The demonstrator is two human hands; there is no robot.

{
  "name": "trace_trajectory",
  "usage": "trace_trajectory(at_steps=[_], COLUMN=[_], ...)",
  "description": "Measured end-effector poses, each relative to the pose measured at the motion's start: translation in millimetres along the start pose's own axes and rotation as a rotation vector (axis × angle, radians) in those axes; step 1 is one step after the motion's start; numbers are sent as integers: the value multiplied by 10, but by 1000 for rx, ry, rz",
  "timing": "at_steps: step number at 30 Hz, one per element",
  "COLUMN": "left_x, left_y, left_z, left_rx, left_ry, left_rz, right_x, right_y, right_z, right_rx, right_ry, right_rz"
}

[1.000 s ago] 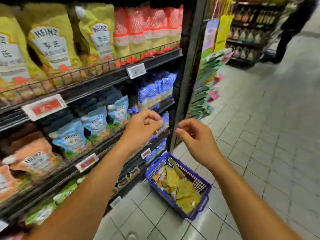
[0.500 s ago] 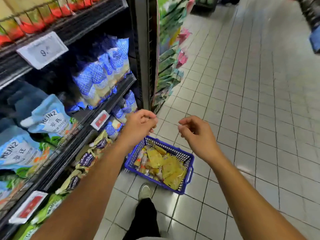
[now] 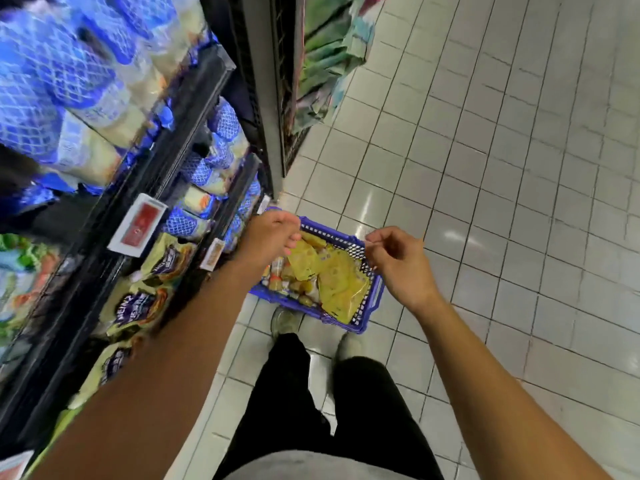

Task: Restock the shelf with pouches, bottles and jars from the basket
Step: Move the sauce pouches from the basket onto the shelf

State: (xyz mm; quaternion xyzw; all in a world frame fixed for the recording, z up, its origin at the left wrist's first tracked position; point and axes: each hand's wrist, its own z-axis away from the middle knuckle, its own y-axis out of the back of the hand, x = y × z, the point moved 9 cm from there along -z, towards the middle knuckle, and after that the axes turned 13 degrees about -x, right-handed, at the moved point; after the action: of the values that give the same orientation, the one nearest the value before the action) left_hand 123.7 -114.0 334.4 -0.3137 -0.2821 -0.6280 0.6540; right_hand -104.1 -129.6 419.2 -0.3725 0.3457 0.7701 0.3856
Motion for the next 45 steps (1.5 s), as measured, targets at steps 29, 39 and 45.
trace_trajectory(at_steps=[29, 39, 45], left_x=[-3683, -3511, -3428], left_y=[104, -38, 13], left_z=[-3608, -3990, -3984], left_rx=[-249, -344, -352], left_ry=[5, -373, -505], left_rz=[-1458, -1664, -1544], right_x=[3973, 4132, 4275], right_y=[-1350, -1792, -1788], right_z=[-3722, -4003, -3970], right_rx=[-393, -312, -365], right_ry=[-65, -3, -63], right_rz=[880, 1167, 1133])
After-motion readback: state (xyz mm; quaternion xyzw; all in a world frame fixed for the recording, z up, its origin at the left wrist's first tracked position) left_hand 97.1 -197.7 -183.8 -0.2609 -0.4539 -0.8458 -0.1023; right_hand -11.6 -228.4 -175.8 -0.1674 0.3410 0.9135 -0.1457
